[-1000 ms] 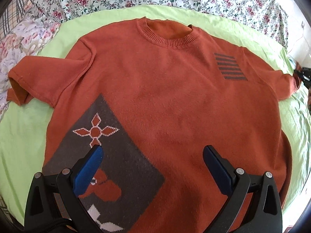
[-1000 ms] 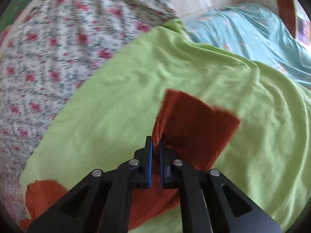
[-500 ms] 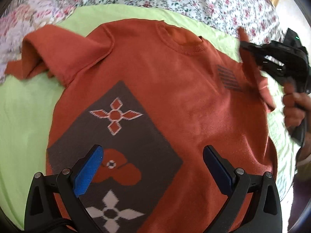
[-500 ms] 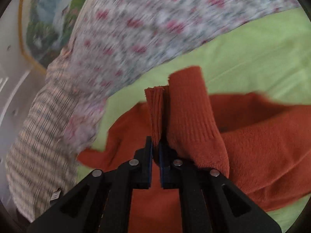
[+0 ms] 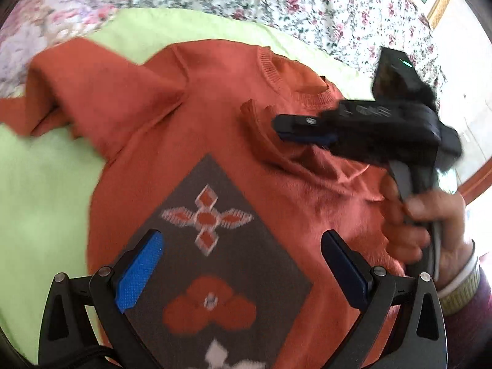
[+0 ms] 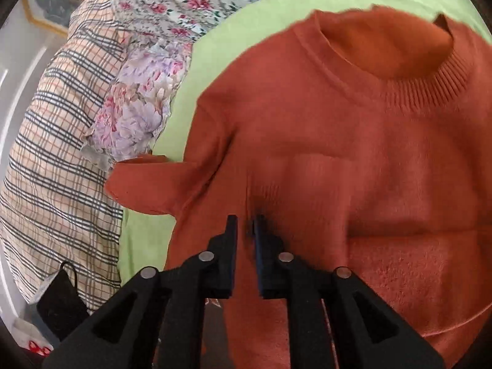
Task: Fold small clothes
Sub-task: 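Fold the held sleeve across the sweater front and open the right tool, then grasp the other sleeve of the sweater with the left tool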
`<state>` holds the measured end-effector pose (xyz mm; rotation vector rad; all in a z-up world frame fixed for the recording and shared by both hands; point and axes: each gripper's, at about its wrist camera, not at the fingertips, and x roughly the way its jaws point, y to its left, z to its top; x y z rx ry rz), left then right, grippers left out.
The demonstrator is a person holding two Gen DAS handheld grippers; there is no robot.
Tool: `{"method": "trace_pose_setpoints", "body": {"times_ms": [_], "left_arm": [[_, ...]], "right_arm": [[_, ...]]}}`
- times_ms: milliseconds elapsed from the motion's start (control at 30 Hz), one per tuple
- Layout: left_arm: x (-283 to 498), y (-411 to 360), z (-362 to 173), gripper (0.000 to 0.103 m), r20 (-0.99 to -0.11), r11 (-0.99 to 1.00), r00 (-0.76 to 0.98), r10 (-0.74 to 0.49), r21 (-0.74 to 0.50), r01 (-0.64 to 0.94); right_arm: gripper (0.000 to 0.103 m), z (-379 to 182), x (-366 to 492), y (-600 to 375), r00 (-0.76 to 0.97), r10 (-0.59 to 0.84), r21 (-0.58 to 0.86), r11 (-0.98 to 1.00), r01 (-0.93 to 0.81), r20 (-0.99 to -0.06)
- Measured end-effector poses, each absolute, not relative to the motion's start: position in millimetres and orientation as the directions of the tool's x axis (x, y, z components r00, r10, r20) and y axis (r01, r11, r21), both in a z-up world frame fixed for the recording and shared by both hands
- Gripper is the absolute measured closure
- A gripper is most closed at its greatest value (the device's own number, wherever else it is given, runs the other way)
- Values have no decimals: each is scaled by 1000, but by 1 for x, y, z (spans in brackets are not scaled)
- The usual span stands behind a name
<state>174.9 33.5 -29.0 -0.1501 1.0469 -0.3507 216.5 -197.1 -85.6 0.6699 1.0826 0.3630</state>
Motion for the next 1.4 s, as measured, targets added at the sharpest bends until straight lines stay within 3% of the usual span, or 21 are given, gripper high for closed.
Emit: {"method": "trace_pose_setpoints", "body": {"times_ms": [133,267,400,467,500,533,700,833,933,967,1067,1100,1133,1233,1400], "left_arm": [[221,19,-31,1,-807,905,417,-418,-328,273],[288,-3,-40,3,-794,851,338,-505,-393,349],[334,-26,-53,14,-775,762,199,-600,-478,438],[343,-35,-59,33,-774,733,152,-614,-490,471],[344,-37,-59,56,-774,726,153,-615,-479,494],[342,-39,-58,94,-772,717,154,-616,-469,516],[310,-6,-33,96,-749,810,373,-548,-364,460],[280,52,-37,96,-722,853,455,-521,-420,309],[260,73,-47,94,-715,827,415,-563,-475,303],[258,75,-50,92,-725,829,403,-558,-472,298],[268,69,-53,62,-750,850,400,-527,-451,274],[274,68,-53,47,-749,851,404,-525,-451,269],[280,65,-52,43,-742,847,409,-531,-457,271],[288,50,-43,42,-712,807,385,-587,-473,354],[283,11,-38,42,-759,803,366,-539,-331,496]], "right_arm": [[61,-69,192,-225,497,527,643,761,85,-689],[61,-47,148,-258,569,453,625,768,142,-686],[61,-34,103,-284,617,381,612,761,214,-689],[61,-30,80,-294,630,346,606,753,256,-695],[61,-29,72,-297,635,333,604,750,270,-697],[61,-27,63,-301,641,316,600,748,286,-699],[61,-21,42,-317,662,284,603,731,318,-693],[61,-15,41,-319,678,265,594,742,311,-686],[61,-17,41,-321,681,265,595,743,307,-683],[61,-19,42,-321,680,269,597,741,307,-683],[61,-22,43,-318,668,270,588,748,307,-694],[61,-22,43,-317,665,274,589,747,308,-695],[61,-22,42,-317,665,275,590,747,307,-694],[61,-19,36,-318,667,261,580,752,313,-698],[61,-21,25,-331,665,235,573,741,350,-709]]}}
